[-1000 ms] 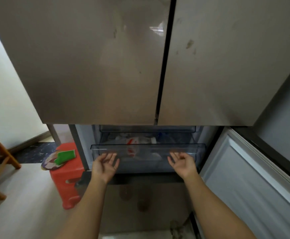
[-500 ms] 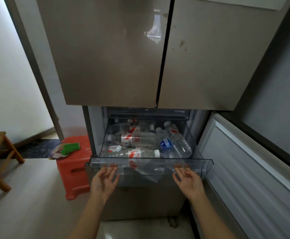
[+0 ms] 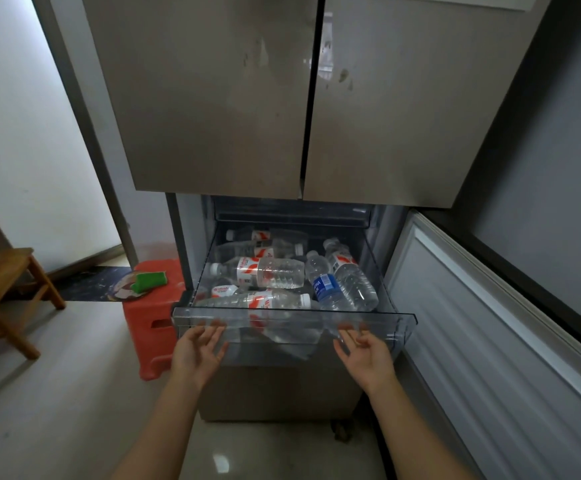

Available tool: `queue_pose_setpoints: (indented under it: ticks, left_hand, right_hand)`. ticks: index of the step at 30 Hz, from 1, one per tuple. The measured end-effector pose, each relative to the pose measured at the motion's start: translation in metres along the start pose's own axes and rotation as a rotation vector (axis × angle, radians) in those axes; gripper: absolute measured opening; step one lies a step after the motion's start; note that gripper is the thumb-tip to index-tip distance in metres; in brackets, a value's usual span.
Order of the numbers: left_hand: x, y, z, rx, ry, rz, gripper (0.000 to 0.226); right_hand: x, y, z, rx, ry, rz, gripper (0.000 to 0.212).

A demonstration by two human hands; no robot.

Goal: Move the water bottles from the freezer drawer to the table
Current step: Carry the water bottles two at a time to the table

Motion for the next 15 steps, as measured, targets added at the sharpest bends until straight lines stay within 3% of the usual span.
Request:
queue_pose_setpoints:
  ticks: [3, 6, 10, 12, 15]
  left_hand:
    - [0.002, 0.001, 0.004, 0.01, 0.021, -0.01, 0.024]
    - [0.002, 0.005, 0.005, 0.011, 0.045, -0.025, 0.023]
    - [0.003, 0.012, 0.016, 0.034, 0.122, -0.288, 0.016]
    - [0.017, 0.024, 0.029, 0.163, 0.097, -0.474, 0.014]
    - [0.063, 0.052, 0.049, 0.527, -0.028, -0.803, 0.019]
  right_hand:
    - [-0.002, -0.003, -0.002, 0.019, 0.048, 0.08, 0.031]
    - [-0.006, -0.015, 0.0, 0.08, 0.12, 0.359, 0.013]
    - [0.01, -0.041, 0.009, 0.14, 0.029, 0.793, 0.026]
    - [0.026, -0.057, 0.007, 0.081, -0.025, 0.862, 0.026]
    - [0.055, -0.073, 0.002, -0.038, -0.066, 0.955, 0.016]
Point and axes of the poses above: each hand's wrist, its own z-axis away from the middle knuckle, its own x-axis out of the palm, y = z × x, the point moved 9 cm from there along -z, towards the middle knuckle, and after that the axes turned 4 degrees about y, right-handed, at the moved point
